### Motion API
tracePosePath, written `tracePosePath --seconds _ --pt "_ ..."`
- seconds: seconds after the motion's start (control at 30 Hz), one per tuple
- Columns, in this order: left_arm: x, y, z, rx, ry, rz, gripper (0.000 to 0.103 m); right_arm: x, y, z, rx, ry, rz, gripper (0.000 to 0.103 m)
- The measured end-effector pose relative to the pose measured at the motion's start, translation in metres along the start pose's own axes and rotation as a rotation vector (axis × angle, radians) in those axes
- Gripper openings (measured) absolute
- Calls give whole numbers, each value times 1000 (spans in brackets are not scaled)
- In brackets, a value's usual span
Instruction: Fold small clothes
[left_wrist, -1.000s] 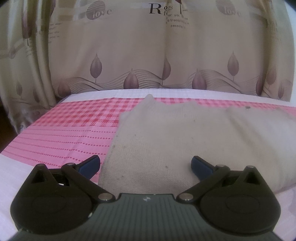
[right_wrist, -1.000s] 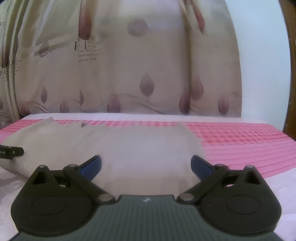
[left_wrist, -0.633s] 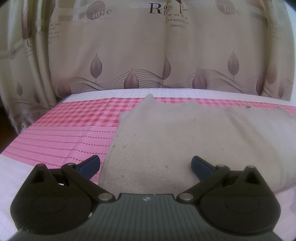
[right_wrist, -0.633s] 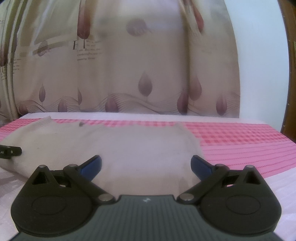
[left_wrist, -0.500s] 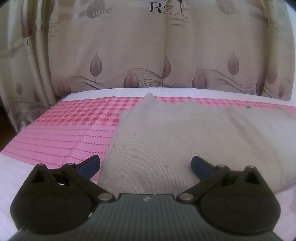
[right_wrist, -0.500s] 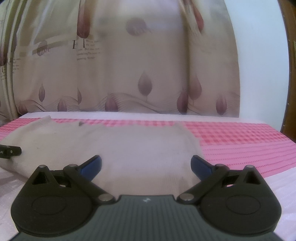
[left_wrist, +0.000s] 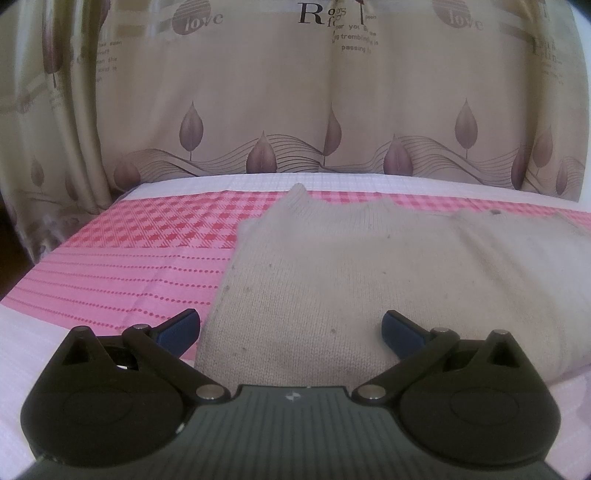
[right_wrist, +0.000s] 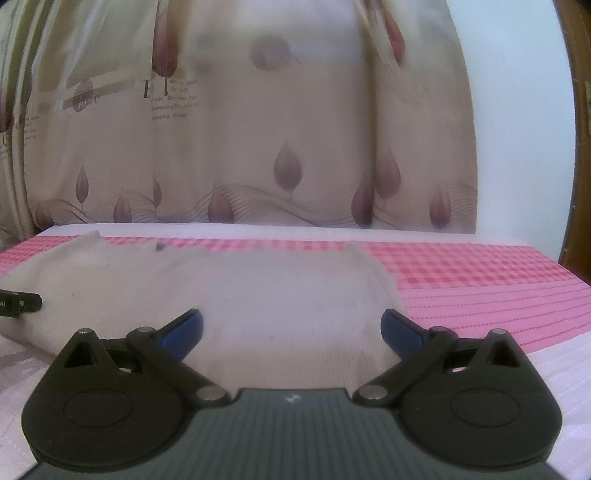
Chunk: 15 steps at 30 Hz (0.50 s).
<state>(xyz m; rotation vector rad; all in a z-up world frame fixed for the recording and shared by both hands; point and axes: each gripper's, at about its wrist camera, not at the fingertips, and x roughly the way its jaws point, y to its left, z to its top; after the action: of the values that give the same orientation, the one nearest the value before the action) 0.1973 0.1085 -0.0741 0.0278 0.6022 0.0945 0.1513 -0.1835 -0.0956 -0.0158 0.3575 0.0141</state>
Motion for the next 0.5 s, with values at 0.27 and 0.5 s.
tracePosePath --seconds 0.27,0.5 --pt "2 0 0 2 7 -3 103 0 0 0 2 -1 0 103" --pt "4 1 0 -1 19 -10 103 0 0 0 4 0 -1 103"
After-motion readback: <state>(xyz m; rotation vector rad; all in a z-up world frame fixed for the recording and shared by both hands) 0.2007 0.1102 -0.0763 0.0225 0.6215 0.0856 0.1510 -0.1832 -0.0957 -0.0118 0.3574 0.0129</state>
